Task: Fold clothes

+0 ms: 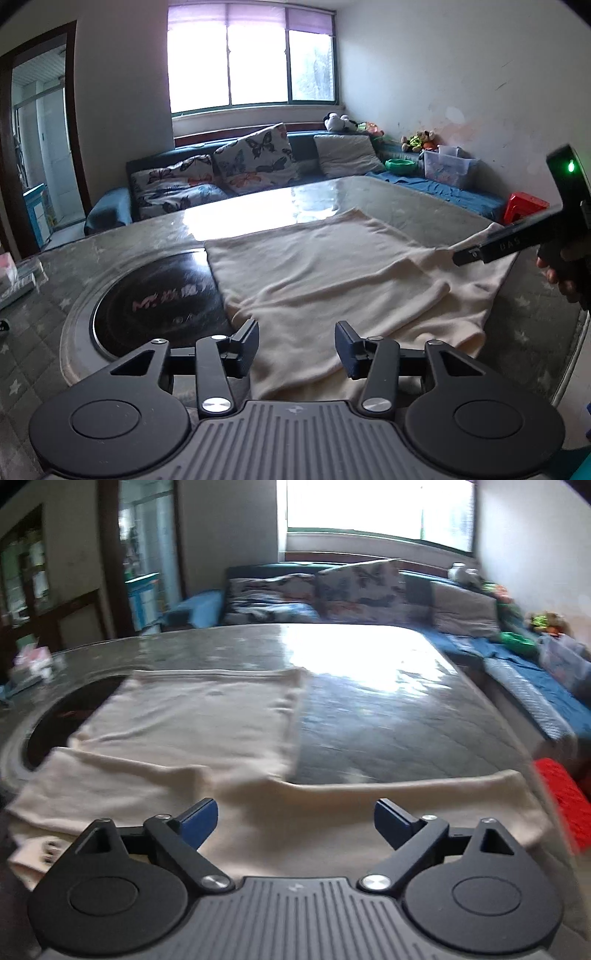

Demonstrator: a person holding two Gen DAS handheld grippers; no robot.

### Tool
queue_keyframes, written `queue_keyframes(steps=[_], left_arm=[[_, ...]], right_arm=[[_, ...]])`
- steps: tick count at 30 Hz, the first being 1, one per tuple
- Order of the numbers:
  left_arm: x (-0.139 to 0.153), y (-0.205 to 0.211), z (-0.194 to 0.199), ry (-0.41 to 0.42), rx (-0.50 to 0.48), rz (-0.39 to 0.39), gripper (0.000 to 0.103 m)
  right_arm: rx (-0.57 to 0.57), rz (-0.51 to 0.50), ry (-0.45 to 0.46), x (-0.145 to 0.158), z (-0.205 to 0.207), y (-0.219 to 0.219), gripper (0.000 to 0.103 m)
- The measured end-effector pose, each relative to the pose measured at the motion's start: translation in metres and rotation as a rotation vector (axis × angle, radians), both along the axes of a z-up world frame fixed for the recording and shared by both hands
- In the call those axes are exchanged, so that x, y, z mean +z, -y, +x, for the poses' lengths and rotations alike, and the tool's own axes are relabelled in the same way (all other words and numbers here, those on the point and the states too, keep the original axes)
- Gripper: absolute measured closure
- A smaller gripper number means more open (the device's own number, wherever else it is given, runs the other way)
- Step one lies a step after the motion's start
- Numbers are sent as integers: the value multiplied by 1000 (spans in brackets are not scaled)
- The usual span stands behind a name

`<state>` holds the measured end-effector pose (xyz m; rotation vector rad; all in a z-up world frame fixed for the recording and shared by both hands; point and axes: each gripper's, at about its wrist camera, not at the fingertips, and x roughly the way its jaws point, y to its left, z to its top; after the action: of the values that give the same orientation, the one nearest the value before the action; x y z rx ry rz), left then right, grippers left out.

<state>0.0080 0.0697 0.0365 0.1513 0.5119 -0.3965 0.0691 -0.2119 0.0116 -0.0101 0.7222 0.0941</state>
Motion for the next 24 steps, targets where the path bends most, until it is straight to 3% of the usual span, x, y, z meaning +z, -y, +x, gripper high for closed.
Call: queue_keyframes(steps=[9, 13, 24], left_arm=[[1, 28, 23, -12, -5, -35, 53], [-1, 42, 32, -25, -21, -43, 48], [-15, 73, 46, -78, -72, -34, 41]], right_arm=[[-137, -15, 11, -22, -5, 44, 0], [-193, -19, 17, -32, -6, 62, 0], [-211, -24, 49, -36, -11, 63, 0]])
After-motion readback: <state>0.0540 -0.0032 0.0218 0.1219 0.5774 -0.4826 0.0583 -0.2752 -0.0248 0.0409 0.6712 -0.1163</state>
